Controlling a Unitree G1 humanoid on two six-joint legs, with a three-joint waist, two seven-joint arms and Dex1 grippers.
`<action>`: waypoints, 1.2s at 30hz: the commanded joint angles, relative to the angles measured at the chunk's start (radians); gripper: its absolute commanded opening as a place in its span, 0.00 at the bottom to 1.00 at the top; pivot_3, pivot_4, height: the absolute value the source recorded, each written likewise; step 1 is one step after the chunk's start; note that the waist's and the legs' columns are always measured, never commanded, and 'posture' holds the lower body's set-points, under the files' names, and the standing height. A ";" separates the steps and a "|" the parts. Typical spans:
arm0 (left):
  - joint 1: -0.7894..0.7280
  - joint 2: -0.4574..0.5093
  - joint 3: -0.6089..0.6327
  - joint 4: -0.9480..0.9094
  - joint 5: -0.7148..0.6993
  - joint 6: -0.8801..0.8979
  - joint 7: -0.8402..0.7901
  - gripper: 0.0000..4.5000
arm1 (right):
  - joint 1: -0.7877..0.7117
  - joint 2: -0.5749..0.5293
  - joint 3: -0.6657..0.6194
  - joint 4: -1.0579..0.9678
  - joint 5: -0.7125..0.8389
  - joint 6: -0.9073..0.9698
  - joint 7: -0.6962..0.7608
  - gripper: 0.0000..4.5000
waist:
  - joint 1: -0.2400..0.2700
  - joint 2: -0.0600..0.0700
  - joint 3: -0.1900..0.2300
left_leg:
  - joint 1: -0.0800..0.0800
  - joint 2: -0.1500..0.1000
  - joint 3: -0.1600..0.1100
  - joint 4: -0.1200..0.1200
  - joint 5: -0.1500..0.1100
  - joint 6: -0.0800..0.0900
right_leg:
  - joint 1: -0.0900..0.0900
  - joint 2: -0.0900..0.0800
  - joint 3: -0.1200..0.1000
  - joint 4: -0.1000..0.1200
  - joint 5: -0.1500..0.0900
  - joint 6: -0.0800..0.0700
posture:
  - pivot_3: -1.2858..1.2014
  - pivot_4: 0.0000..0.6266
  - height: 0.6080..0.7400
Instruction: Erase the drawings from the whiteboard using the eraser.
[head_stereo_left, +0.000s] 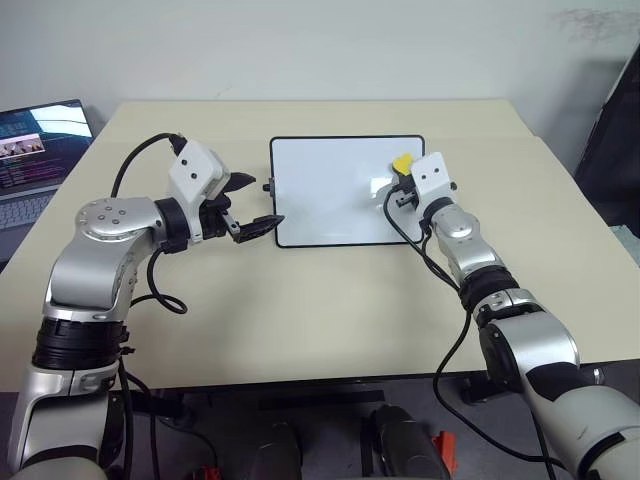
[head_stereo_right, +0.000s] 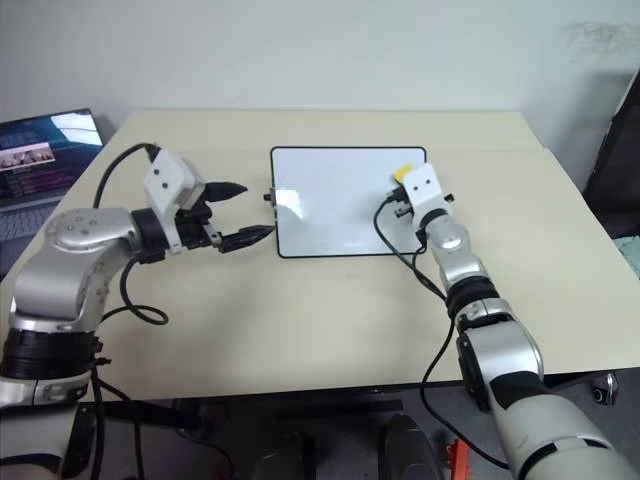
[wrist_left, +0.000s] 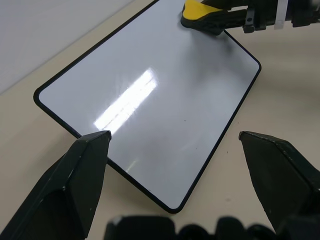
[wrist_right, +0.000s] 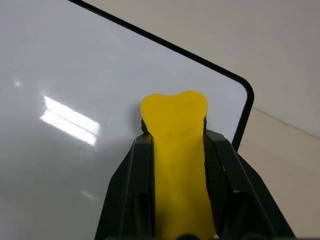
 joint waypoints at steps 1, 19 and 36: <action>-0.015 0.007 0.017 -0.012 0.002 -0.015 0.002 1.00 | 0.006 -0.008 -0.009 0.038 -0.002 0.011 -0.005 0.22 | 0.000 0.000 0.000 | 0.000 0.000 0.000 0.000 0.000 0.000 | 0.000 0.000 0.000 0.000 0.000 0.000 | 0.52 0.24 1.00; -0.022 0.008 0.014 0.003 0.007 -0.026 -0.004 1.00 | 0.118 0.052 0.072 -0.113 0.015 0.046 0.430 0.22 | -0.022 0.000 0.000 | 0.002 0.000 0.000 0.000 0.000 0.000 | 0.000 0.000 0.000 0.001 0.002 0.004 | 0.52 0.24 1.00; 0.023 0.140 0.087 0.071 0.005 -0.058 -0.084 1.00 | 0.237 -0.496 0.015 -0.918 0.159 0.497 0.911 0.22 | 0.018 0.004 0.003 | -0.009 0.000 0.000 -0.005 -0.003 -0.003 | -0.010 0.000 -0.002 -0.001 -0.002 0.004 | 0.52 0.24 1.00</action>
